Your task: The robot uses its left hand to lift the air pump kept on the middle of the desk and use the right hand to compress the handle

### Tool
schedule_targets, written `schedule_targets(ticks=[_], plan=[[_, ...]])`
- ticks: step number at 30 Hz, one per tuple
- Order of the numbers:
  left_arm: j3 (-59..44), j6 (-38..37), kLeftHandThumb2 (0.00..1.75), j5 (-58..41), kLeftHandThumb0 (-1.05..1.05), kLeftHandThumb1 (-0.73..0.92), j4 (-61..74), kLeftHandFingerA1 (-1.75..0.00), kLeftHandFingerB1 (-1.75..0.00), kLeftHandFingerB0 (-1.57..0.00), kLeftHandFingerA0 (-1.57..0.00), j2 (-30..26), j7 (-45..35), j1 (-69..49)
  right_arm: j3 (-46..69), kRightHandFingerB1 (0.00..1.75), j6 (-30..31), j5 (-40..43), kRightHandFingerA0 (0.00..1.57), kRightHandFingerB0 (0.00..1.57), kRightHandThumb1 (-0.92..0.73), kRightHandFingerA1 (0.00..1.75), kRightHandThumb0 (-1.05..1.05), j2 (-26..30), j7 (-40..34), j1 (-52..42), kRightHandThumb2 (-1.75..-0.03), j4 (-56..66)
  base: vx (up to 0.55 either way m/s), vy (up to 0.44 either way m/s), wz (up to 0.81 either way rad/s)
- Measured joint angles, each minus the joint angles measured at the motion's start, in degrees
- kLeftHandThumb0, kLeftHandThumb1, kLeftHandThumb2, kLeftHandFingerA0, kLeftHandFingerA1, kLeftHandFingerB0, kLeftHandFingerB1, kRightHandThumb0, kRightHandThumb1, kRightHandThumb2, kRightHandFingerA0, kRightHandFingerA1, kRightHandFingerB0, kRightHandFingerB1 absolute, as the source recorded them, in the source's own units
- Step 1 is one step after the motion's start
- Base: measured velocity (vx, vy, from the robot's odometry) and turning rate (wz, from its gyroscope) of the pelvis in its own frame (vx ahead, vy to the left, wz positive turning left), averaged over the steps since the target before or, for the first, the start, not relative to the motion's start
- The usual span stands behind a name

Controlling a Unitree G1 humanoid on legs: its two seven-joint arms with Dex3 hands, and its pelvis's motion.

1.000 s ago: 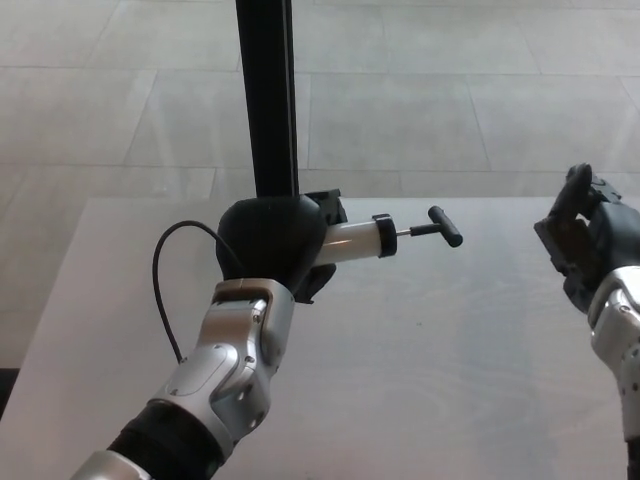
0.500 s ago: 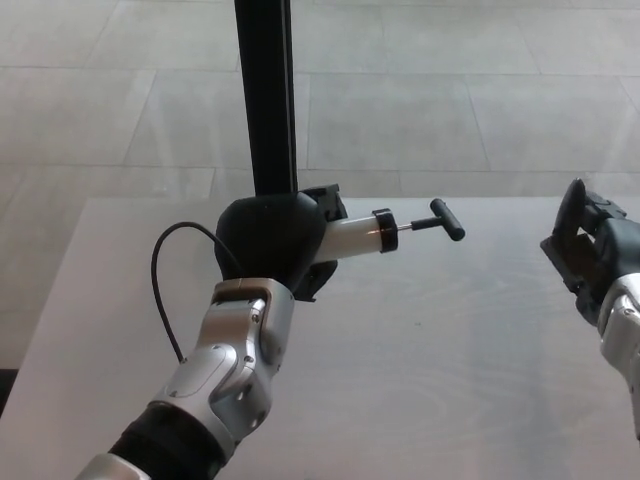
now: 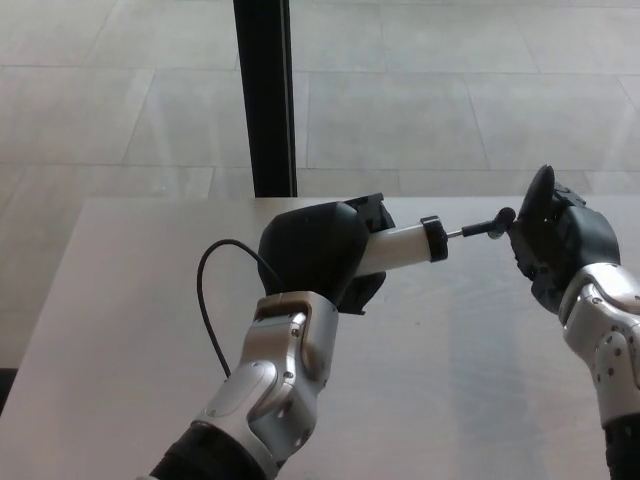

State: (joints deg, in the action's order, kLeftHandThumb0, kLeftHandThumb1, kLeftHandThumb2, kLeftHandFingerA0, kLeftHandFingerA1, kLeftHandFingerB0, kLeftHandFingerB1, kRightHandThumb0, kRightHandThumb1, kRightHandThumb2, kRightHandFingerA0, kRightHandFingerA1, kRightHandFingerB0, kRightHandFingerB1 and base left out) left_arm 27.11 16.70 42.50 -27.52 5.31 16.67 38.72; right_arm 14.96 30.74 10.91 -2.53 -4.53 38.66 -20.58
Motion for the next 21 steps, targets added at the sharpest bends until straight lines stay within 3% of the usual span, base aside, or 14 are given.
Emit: schedule_targets(ticks=[1, 2, 4, 5, 8, 10, 11, 12, 13, 14, 16, 17, 19, 21], plan=[[0.0, 0.0, 0.72, 0.0, -0.18, 0.66, 0.2, -1.75, -1.33, -0.71, -0.81, 0.1, 0.0, -0.3, 0.1, 0.0, -0.3, 0.1, 0.0, 0.0, -0.92, 0.0, -1.03, -0.1, 0.0, 0.2, -0.97, -0.4, 0.0, 0.0, 0.0], [0.2, 0.1, 0.9, 0.0, -0.12, 0.56, 0.3, -1.67, -1.09, -0.82, -0.92, 0.1, 0.0, -0.5, 0.1, 0.0, -0.6, 0.2, 0.0, 0.0, -0.92, 0.0, -1.01, -0.1, 0.0, 0.4, -0.94, -0.8, 0.0, 0.0, 0.0], [0.5, 0.4, 0.92, 0.1, -0.14, 0.56, 0.6, -1.61, -0.97, -0.81, -0.85, 0.1, 0.0, -0.8, 0.0, 0.0, -1.3, 0.2, 0.0, 0.0, -0.92, 0.0, -1.0, -0.1, 0.0, 0.8, -0.93, -1.9, 0.0, 0.0, 0.0], [0.6, 0.5, 0.91, 0.1, -0.12, 0.55, 0.7, -1.63, -0.77, -0.75, -0.86, 0.1, 0.0, -0.9, 0.0, 0.0, -1.6, 0.3, 0.0, 0.0, -0.92, 0.0, -0.99, -0.1, 0.0, 0.8, -0.94, -2.1, 0.0, 0.0, 0.0], [0.6, 1.0, 0.83, 0.1, -0.16, 0.62, 1.6, -1.72, -1.21, -0.75, -0.85, 0.1, -0.1, -1.0, -0.1, 0.0, -2.7, 0.3, 0.0, 0.0, -0.92, 0.0, -0.99, 0.1, 0.0, 1.0, -1.0, -2.9, 0.0, 0.0, 0.0], [0.7, 0.9, 0.83, 0.0, -0.16, 0.62, 1.8, -1.72, -1.21, -0.75, -0.85, 0.1, -0.1, -1.0, -0.1, 0.0, -3.2, 0.4, 0.0, 0.0, -0.92, 0.0, -0.99, 0.3, 0.0, 1.0, -1.0, -3.2, 0.0, 0.0, 0.0], [0.7, 0.9, 0.86, 0.0, -0.16, 0.6, 1.8, -1.71, -0.97, -0.76, -0.86, 0.1, -0.1, -1.0, -0.1, 0.01, -3.4, 0.4, 0.0, 0.0, -0.92, 0.18, -1.04, 0.3, 0.0, 1.0, -1.33, -3.4, 0.0, 0.0, 0.0], [0.7, 0.9, 0.86, 0.0, -0.15, 0.58, 1.8, -1.64, -0.83, -0.79, -0.88, 0.1, -0.1, -1.0, -0.2, 0.01, -3.7, 0.4, 0.0, 0.0, -0.92, 0.15, -1.05, 0.5, 0.1, 1.0, -1.34, -3.6, 0.0, 0.0, 0.0], [0.7, 0.9, 0.87, 0.1, -0.15, 0.6, 1.8, -1.71, -1.03, -0.76, -0.86, 0.1, 0.0, -1.0, -0.5, 0.0, -4.1, 0.3, 0.0, 0.0, -0.92, 0.14, -1.05, 0.6, 0.1, 1.0, -1.34, -3.8, 0.0, 0.0, 0.0], [0.8, 0.9, 0.85, 0.0, -0.13, 0.62, 1.7, -1.67, -0.77, -0.75, -0.86, 0.1, 0.0, -1.0, -0.8, 0.0, -4.4, 0.3, 0.0, 0.0, -0.92, 0.15, -1.05, 0.8, 0.2, 1.0, -1.34, -3.9, 0.0, 0.0, 0.0], [0.7, 0.9, 0.85, 0.0, -0.13, 0.62, 1.7, -1.67, -0.77, -0.75, -0.86, 0.2, 0.0, -1.0, -1.2, 0.0, -4.8, 0.2, 0.0, 0.0, -0.92, 0.15, -1.05, 0.9, 0.3, 1.0, -1.34, -3.9, 0.0, 0.0, 0.0], [0.7, 0.9, 0.85, 0.0, -0.14, 0.6, 1.7, -1.64, -0.66, -0.76, -0.9, 0.1, -0.1, -1.0, -1.5, 0.0, -5.1, 0.1, 0.0, 0.0, -0.9, 0.14, -1.05, 1.1, 0.5, 1.0, -1.33, -3.9, 0.0, 0.0, 0.0], [0.6, 0.9, 0.91, 0.0, -0.13, 0.55, 1.7, -1.67, -0.65, -0.76, -0.9, 0.1, -0.1, -1.0, -1.7, 0.03, -5.3, 0.1, 0.0, 0.0, -0.88, 0.19, -1.0, 1.4, 0.7, 1.0, -1.31, -3.9, 0.0, 0.0, 0.0], [0.6, 0.9, 0.82, 0.0, -0.13, 0.62, 1.6, -1.65, -0.82, -0.79, -0.9, 0.0, 0.0, -1.0, -1.8, 0.0, -5.3, 0.1, 0.0, 0.0, -0.91, 0.15, -1.04, 1.6, 0.8, 1.0, -1.33, -3.9, 0.0, 0.0, 0.0]])
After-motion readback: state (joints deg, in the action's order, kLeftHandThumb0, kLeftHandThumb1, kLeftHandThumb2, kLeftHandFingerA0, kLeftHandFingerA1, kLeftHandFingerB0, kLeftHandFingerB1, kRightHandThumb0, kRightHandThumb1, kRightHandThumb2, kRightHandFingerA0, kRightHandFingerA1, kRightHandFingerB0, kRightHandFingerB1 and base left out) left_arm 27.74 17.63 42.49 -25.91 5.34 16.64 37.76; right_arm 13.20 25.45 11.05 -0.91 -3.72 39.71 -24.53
